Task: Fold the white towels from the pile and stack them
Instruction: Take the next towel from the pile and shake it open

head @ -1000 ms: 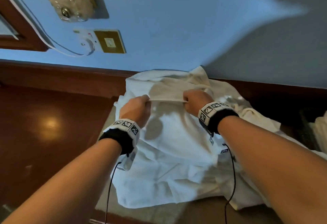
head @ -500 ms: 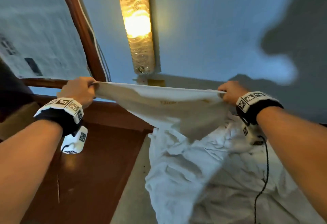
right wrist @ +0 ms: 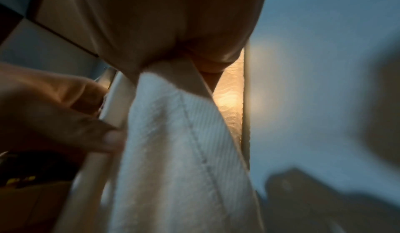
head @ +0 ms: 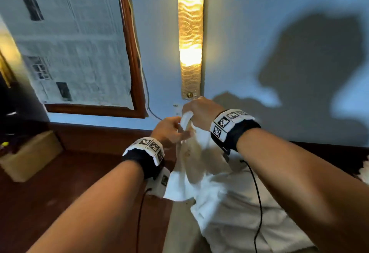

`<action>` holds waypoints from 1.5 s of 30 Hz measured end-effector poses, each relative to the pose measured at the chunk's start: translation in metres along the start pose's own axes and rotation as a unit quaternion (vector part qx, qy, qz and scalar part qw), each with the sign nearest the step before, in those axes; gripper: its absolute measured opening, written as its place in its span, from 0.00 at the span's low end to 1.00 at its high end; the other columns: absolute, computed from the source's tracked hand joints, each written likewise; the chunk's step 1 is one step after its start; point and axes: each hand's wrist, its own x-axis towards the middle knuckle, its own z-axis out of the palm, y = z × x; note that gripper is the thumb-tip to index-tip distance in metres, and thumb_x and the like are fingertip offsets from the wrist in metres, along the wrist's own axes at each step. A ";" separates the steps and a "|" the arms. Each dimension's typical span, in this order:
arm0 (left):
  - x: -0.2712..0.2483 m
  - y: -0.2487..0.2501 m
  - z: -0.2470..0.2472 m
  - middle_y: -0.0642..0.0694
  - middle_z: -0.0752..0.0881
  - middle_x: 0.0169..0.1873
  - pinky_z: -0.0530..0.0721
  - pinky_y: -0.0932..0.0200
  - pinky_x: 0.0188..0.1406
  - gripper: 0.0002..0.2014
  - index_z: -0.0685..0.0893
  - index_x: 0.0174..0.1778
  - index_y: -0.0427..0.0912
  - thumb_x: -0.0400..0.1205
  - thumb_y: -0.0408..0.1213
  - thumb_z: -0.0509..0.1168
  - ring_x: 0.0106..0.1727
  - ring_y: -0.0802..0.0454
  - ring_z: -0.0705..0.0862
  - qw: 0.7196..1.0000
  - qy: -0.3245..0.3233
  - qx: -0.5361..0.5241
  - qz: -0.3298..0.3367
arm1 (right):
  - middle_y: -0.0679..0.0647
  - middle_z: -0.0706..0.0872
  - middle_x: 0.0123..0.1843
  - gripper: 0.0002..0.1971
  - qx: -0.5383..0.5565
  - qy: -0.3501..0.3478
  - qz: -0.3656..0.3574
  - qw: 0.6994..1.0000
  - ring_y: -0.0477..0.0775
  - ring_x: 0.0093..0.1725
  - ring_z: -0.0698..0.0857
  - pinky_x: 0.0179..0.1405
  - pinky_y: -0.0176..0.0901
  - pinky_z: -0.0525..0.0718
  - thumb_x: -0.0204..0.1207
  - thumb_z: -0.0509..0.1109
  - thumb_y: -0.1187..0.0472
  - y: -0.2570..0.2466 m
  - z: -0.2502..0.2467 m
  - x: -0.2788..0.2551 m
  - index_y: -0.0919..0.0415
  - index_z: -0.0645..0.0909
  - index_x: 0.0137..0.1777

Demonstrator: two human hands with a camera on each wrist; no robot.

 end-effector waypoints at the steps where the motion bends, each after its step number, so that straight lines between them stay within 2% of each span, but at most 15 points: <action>1: -0.004 -0.003 0.000 0.53 0.85 0.30 0.76 0.57 0.41 0.11 0.87 0.40 0.51 0.72 0.55 0.73 0.37 0.51 0.82 0.999 0.038 0.007 0.006 | 0.58 0.88 0.54 0.15 -0.016 -0.010 0.002 1.000 0.63 0.55 0.85 0.52 0.52 0.85 0.76 0.62 0.72 -0.005 0.005 0.000 0.55 0.86 0.51; 4: -0.014 -0.018 -0.022 0.52 0.87 0.30 0.75 0.61 0.37 0.08 0.91 0.40 0.49 0.82 0.38 0.68 0.36 0.52 0.84 0.996 0.082 0.025 0.008 | 0.58 0.87 0.57 0.08 -0.060 -0.030 0.031 0.997 0.62 0.58 0.85 0.50 0.43 0.77 0.84 0.65 0.61 0.001 0.021 -0.002 0.58 0.86 0.57; 8: -0.022 -0.034 -0.073 0.43 0.92 0.47 0.80 0.56 0.51 0.11 0.92 0.53 0.42 0.85 0.33 0.64 0.52 0.44 0.88 0.989 0.106 0.097 0.013 | 0.56 0.84 0.67 0.15 -0.059 -0.041 0.087 0.994 0.62 0.67 0.81 0.61 0.46 0.77 0.85 0.65 0.53 0.021 0.050 -0.005 0.56 0.82 0.68; 11: -0.030 -0.056 -0.109 0.42 0.91 0.53 0.80 0.52 0.58 0.11 0.91 0.57 0.42 0.86 0.35 0.63 0.56 0.43 0.86 0.982 0.140 0.127 -0.026 | 0.57 0.85 0.62 0.14 -0.057 -0.052 0.126 0.989 0.61 0.65 0.82 0.57 0.47 0.77 0.84 0.66 0.48 0.038 0.063 -0.005 0.57 0.83 0.60; 14: -0.035 -0.078 -0.127 0.43 0.90 0.51 0.77 0.55 0.53 0.11 0.90 0.55 0.44 0.88 0.35 0.62 0.51 0.46 0.84 0.975 0.160 0.135 -0.069 | 0.56 0.87 0.57 0.10 -0.045 -0.027 0.160 0.986 0.61 0.60 0.83 0.51 0.47 0.77 0.82 0.69 0.46 0.053 0.067 -0.003 0.52 0.80 0.47; 17: -0.032 -0.094 -0.129 0.42 0.89 0.47 0.76 0.55 0.49 0.11 0.89 0.50 0.43 0.88 0.36 0.61 0.49 0.44 0.84 0.968 0.177 0.144 -0.102 | 0.54 0.86 0.41 0.13 0.081 0.062 0.219 0.970 0.61 0.46 0.83 0.41 0.44 0.74 0.78 0.74 0.52 0.064 0.066 0.005 0.58 0.80 0.38; 19: -0.027 -0.101 -0.125 0.43 0.89 0.43 0.77 0.54 0.47 0.10 0.88 0.45 0.46 0.87 0.38 0.62 0.49 0.42 0.85 0.965 0.178 0.151 -0.118 | 0.56 0.84 0.36 0.08 0.180 0.138 0.197 0.954 0.60 0.41 0.82 0.39 0.44 0.73 0.76 0.75 0.60 0.061 0.064 0.021 0.63 0.82 0.39; 22: -0.013 -0.101 -0.111 0.48 0.88 0.47 0.80 0.55 0.54 0.07 0.87 0.55 0.49 0.82 0.43 0.69 0.54 0.45 0.87 0.973 0.119 0.148 -0.128 | 0.55 0.85 0.39 0.04 0.254 0.174 0.113 0.945 0.58 0.42 0.82 0.41 0.48 0.77 0.74 0.74 0.66 0.032 0.053 0.057 0.60 0.81 0.40; 25: 0.000 -0.083 -0.092 0.47 0.83 0.58 0.80 0.53 0.62 0.35 0.77 0.74 0.52 0.71 0.51 0.81 0.59 0.48 0.84 0.994 -0.022 0.047 -0.092 | 0.46 0.79 0.37 0.09 0.241 0.125 0.036 0.962 0.51 0.41 0.78 0.40 0.44 0.70 0.75 0.74 0.62 -0.006 0.042 0.088 0.53 0.76 0.38; 27: 0.011 -0.074 -0.081 0.42 0.87 0.57 0.87 0.51 0.57 0.40 0.81 0.69 0.53 0.61 0.56 0.86 0.57 0.43 0.88 0.995 -0.018 -0.083 -0.053 | 0.48 0.80 0.38 0.08 0.176 0.097 -0.011 0.980 0.51 0.41 0.78 0.40 0.41 0.67 0.77 0.74 0.59 -0.024 0.041 0.101 0.55 0.76 0.40; 29: 0.022 -0.067 -0.080 0.38 0.90 0.52 0.91 0.53 0.50 0.28 0.86 0.63 0.49 0.68 0.52 0.83 0.54 0.41 0.90 0.988 0.046 -0.147 -0.024 | 0.50 0.81 0.39 0.08 0.143 0.083 -0.039 0.985 0.52 0.41 0.79 0.39 0.39 0.68 0.78 0.74 0.59 -0.031 0.043 0.110 0.54 0.78 0.40; 33: 0.035 -0.067 -0.093 0.43 0.93 0.45 0.89 0.39 0.54 0.14 0.91 0.52 0.42 0.82 0.50 0.72 0.49 0.41 0.91 0.983 0.103 -0.149 0.014 | 0.50 0.83 0.34 0.10 0.173 0.100 -0.047 0.979 0.52 0.36 0.80 0.35 0.40 0.70 0.76 0.76 0.56 -0.026 0.048 0.125 0.52 0.79 0.36; 36: 0.035 -0.068 -0.107 0.41 0.92 0.39 0.86 0.51 0.43 0.09 0.91 0.43 0.40 0.84 0.41 0.71 0.39 0.50 0.88 0.981 0.158 -0.101 0.049 | 0.44 0.77 0.29 0.19 0.185 0.111 -0.055 0.975 0.43 0.30 0.75 0.30 0.32 0.67 0.75 0.77 0.52 -0.025 0.056 0.129 0.44 0.72 0.29; 41: 0.022 -0.071 -0.150 0.41 0.90 0.37 0.88 0.41 0.49 0.08 0.90 0.40 0.41 0.84 0.36 0.70 0.40 0.47 0.86 0.974 0.199 -0.086 0.069 | 0.48 0.69 0.25 0.25 0.140 0.082 0.006 0.987 0.53 0.31 0.71 0.34 0.51 0.69 0.78 0.74 0.51 -0.002 0.086 0.121 0.53 0.65 0.25; 45: 0.002 -0.086 -0.185 0.44 0.90 0.38 0.88 0.37 0.51 0.08 0.90 0.41 0.44 0.85 0.35 0.68 0.44 0.44 0.88 0.972 0.207 -0.069 0.089 | 0.54 0.87 0.41 0.12 0.051 -0.037 0.130 0.990 0.58 0.46 0.84 0.45 0.44 0.77 0.82 0.70 0.54 0.036 0.115 0.098 0.54 0.85 0.37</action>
